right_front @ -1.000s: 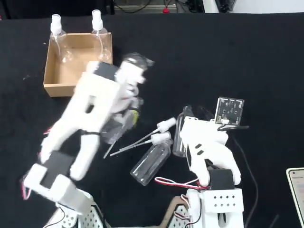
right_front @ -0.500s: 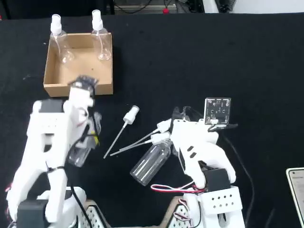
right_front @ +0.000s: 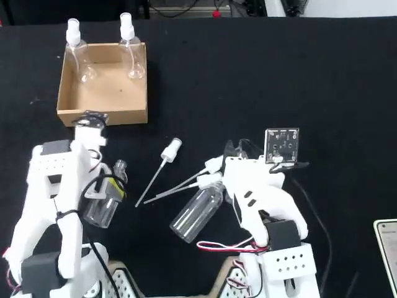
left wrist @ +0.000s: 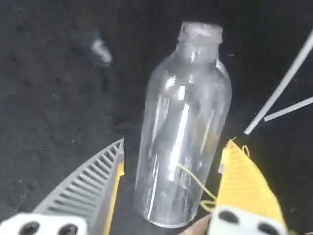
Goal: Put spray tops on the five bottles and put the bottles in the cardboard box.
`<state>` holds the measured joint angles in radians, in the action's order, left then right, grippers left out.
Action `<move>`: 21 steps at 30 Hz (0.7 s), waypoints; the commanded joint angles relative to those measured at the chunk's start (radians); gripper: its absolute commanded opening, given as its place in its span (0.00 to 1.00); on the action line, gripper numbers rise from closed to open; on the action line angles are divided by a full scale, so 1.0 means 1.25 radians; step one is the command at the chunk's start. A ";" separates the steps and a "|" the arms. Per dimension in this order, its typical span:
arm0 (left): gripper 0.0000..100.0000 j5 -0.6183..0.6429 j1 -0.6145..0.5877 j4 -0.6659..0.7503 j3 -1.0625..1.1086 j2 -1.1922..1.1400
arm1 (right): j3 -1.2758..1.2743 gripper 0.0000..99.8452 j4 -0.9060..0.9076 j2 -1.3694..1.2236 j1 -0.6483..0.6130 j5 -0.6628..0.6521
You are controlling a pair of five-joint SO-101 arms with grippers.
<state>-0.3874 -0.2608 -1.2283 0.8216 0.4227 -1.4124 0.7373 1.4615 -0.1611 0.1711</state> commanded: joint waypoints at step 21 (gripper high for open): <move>0.31 -0.006 0.105 0.079 -0.208 -0.232 | 0.030 0.11 0.004 0.012 -0.009 -0.010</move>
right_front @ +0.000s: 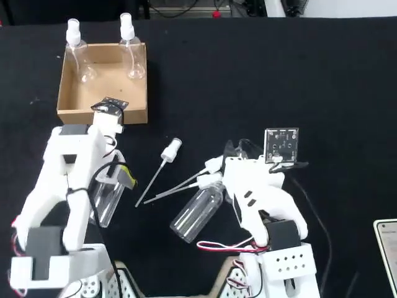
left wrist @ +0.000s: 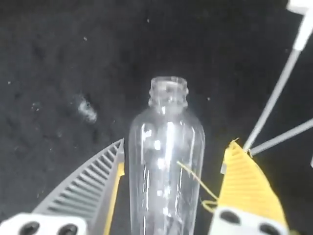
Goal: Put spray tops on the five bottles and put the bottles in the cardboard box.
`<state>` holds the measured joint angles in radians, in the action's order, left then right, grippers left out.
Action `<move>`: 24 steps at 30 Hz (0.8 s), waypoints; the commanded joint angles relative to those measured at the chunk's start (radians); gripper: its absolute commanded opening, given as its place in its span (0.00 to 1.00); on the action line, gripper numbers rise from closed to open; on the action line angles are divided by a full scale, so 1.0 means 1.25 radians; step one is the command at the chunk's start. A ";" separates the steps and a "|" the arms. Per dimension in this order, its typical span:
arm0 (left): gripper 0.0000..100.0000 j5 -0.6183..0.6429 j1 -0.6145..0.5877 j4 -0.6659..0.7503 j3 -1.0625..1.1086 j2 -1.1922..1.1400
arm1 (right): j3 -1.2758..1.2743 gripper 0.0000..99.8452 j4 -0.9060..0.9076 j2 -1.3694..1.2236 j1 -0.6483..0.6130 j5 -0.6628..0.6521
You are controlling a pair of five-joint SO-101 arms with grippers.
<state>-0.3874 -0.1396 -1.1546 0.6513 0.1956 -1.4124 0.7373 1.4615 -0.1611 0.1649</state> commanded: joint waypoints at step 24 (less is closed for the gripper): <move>0.13 0.098 0.025 -0.002 -0.042 0.071 | 0.021 0.11 0.007 0.003 -0.198 -0.110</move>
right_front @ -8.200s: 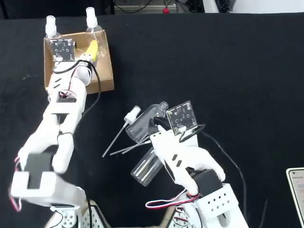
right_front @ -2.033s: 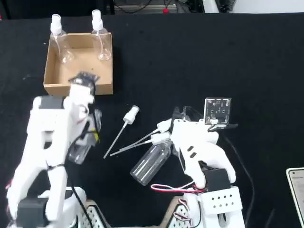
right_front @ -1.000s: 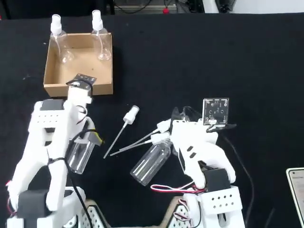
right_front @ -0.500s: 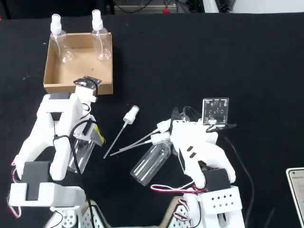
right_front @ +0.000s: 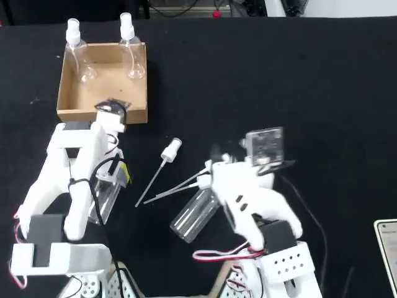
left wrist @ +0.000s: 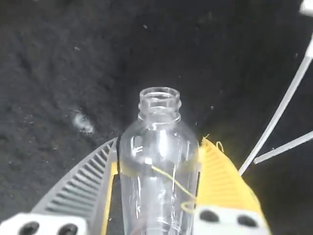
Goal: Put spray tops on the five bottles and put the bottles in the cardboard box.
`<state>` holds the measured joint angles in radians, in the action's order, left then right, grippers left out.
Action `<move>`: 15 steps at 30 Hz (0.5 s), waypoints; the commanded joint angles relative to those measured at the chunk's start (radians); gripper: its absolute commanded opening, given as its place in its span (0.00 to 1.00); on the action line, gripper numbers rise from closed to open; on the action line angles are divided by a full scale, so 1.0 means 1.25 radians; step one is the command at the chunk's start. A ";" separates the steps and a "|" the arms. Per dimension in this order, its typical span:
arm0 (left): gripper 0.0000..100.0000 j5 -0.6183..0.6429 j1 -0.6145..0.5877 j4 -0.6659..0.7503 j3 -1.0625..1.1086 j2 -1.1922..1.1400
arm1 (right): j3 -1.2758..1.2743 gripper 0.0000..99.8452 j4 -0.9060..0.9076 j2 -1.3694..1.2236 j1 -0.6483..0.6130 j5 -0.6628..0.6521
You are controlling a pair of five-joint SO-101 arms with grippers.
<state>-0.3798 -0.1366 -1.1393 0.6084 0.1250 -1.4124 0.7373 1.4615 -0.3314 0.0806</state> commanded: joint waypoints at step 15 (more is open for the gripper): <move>0.13 0.308 -0.075 0.129 0.241 0.495 | 0.040 0.11 -0.005 0.002 -0.171 0.032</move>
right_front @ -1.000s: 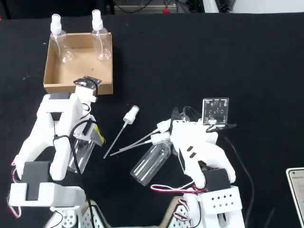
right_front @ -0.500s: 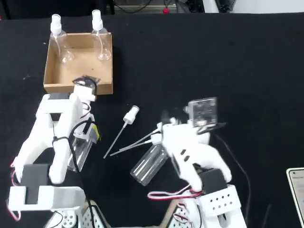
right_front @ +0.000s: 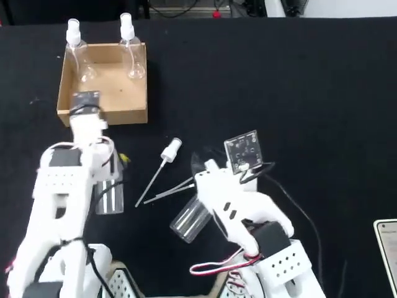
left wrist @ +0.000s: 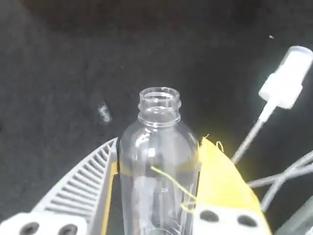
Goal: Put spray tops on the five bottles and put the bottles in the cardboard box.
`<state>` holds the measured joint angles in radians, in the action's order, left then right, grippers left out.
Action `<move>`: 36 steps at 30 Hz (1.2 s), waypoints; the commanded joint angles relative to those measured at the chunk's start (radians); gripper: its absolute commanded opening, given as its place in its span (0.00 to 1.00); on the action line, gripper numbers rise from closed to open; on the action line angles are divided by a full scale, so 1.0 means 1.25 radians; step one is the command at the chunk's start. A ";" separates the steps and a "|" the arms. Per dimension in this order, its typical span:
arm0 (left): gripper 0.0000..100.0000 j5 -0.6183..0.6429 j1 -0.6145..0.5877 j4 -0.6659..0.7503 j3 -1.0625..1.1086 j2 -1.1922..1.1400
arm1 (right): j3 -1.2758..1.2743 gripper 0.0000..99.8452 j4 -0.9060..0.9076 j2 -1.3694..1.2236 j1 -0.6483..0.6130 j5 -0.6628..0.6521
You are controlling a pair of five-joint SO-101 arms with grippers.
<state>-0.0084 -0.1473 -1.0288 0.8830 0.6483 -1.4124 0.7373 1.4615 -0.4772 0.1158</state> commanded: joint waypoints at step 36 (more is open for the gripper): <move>0.13 0.045 -0.155 0.110 0.120 0.152 | 0.704 0.26 -0.022 -1.043 -0.087 0.554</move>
<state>0.0391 -0.3345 -0.9014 1.0457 0.8124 -0.6237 0.7127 0.1895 -0.6429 0.7541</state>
